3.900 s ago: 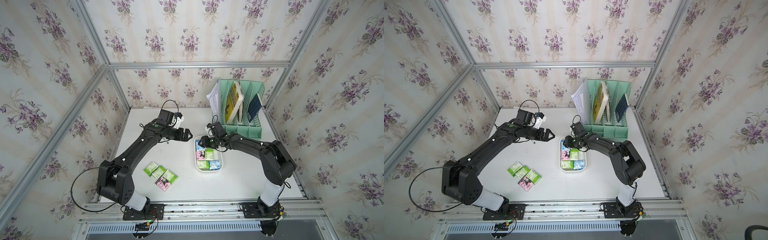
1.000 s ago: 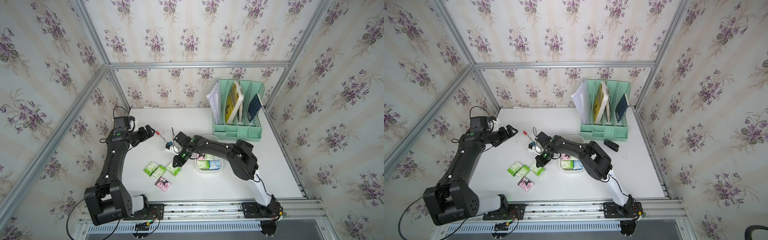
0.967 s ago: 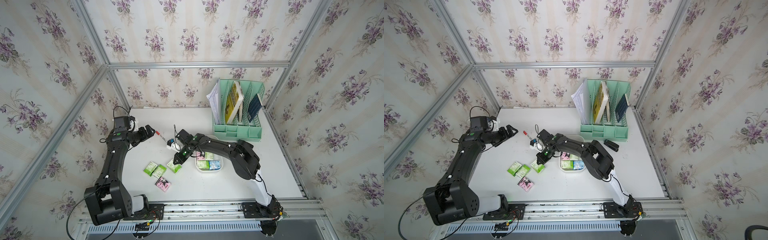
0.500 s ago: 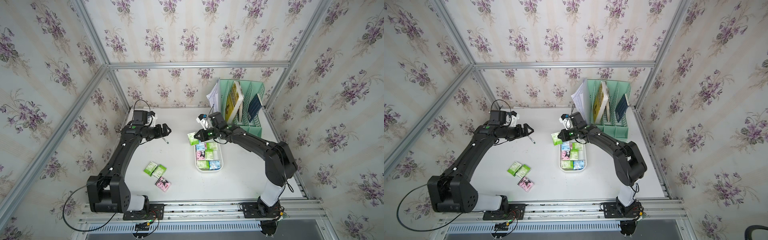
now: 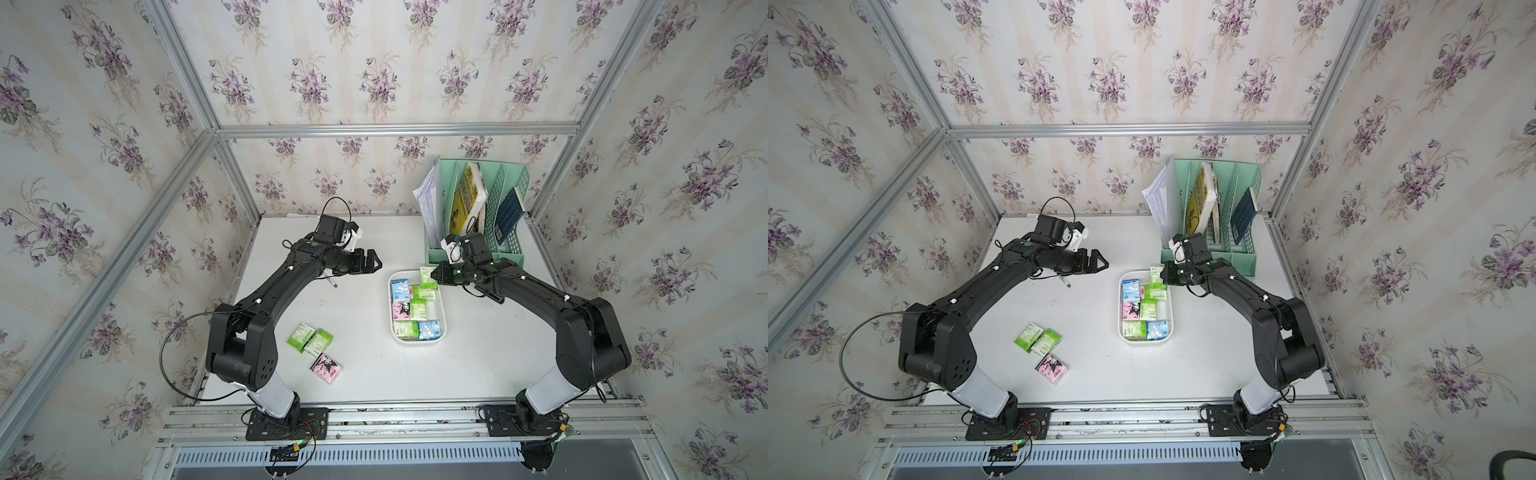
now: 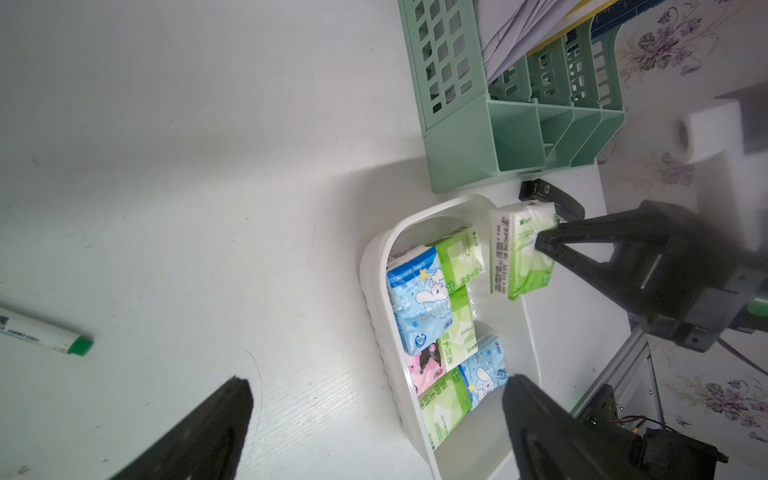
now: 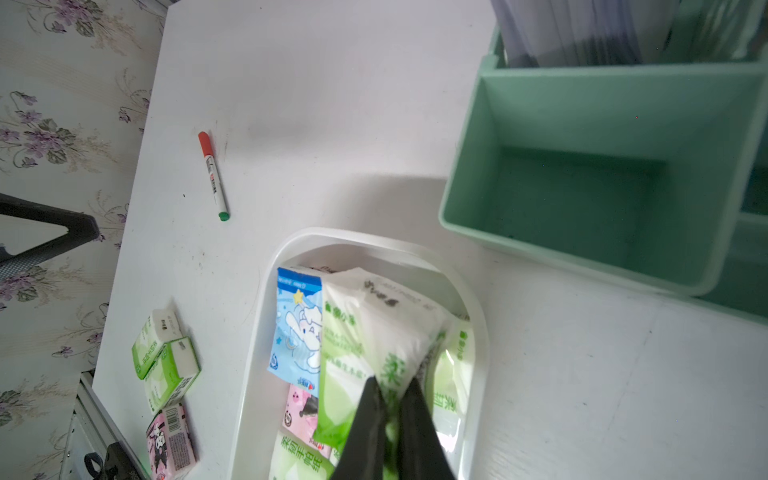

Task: Put the pocket tissues into the storage box
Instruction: Place the pocket tissues in the storage box.

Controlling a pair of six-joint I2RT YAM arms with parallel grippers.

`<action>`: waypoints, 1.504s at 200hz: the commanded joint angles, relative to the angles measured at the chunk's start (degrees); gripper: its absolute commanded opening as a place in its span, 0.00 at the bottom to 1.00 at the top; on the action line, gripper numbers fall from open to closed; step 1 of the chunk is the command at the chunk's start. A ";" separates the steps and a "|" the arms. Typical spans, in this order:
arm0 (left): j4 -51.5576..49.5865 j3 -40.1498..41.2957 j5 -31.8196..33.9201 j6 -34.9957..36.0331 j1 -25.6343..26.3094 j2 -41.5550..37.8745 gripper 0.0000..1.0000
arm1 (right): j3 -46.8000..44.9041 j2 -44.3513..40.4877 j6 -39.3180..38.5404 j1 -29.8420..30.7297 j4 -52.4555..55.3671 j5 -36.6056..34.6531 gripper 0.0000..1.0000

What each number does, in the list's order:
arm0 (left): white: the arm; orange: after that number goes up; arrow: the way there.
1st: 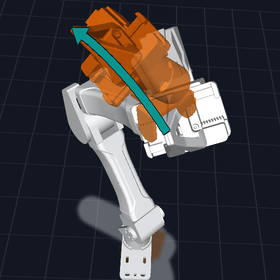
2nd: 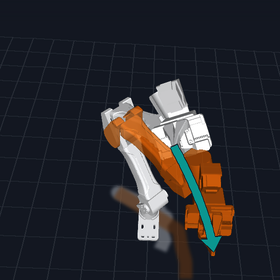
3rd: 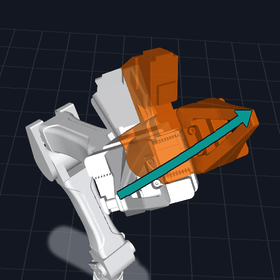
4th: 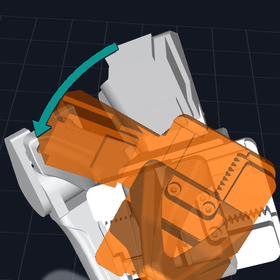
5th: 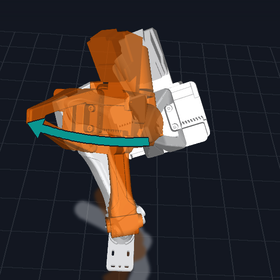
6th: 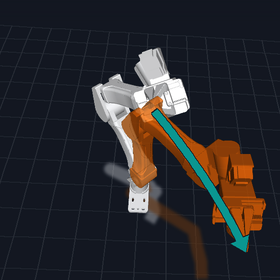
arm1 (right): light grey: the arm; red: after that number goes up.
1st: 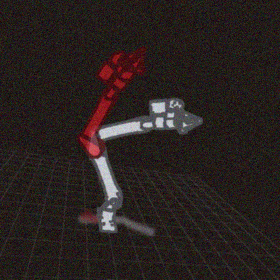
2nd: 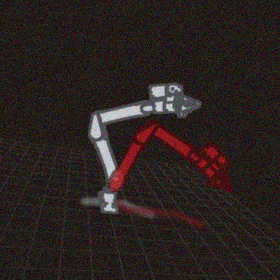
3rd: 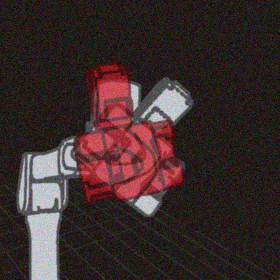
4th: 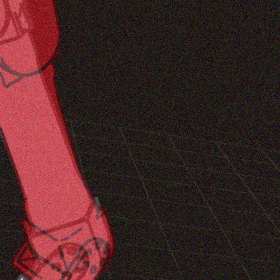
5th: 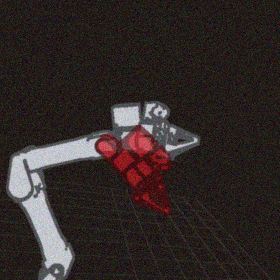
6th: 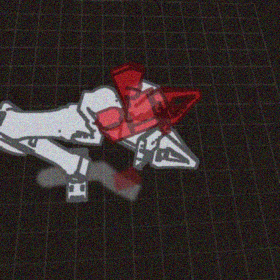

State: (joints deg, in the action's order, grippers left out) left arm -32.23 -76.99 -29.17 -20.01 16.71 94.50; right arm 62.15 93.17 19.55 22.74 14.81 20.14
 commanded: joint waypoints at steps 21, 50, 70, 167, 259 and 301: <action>0.30 -0.69 0.46 -0.19 0.08 -0.32 0.99 | -0.37 1.69 1.15 0.02 -2.56 -0.27 0.00; -0.88 -0.97 1.20 0.59 0.08 -0.69 0.99 | 0.49 3.70 0.29 0.33 -2.98 0.64 0.00; -1.18 -0.88 1.69 0.66 0.08 -0.75 0.99 | 1.46 5.11 -0.61 1.29 -2.30 0.45 0.00; -2.44 -0.70 3.05 1.32 -0.27 -1.66 0.99 | 3.42 9.79 -0.20 4.58 -3.37 0.26 0.00; -3.57 0.33 4.29 2.18 -1.66 -3.31 0.99 | 3.94 12.42 0.33 6.17 -2.95 1.18 0.08; -3.93 0.69 4.87 1.47 -2.75 -4.45 0.99 | 4.64 12.25 0.49 6.26 -2.98 0.96 0.31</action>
State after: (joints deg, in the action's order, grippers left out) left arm -35.24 -76.55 -25.10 -18.57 14.61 91.00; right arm 66.30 105.80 19.73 28.88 10.63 21.12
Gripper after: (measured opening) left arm 0.988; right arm 0.271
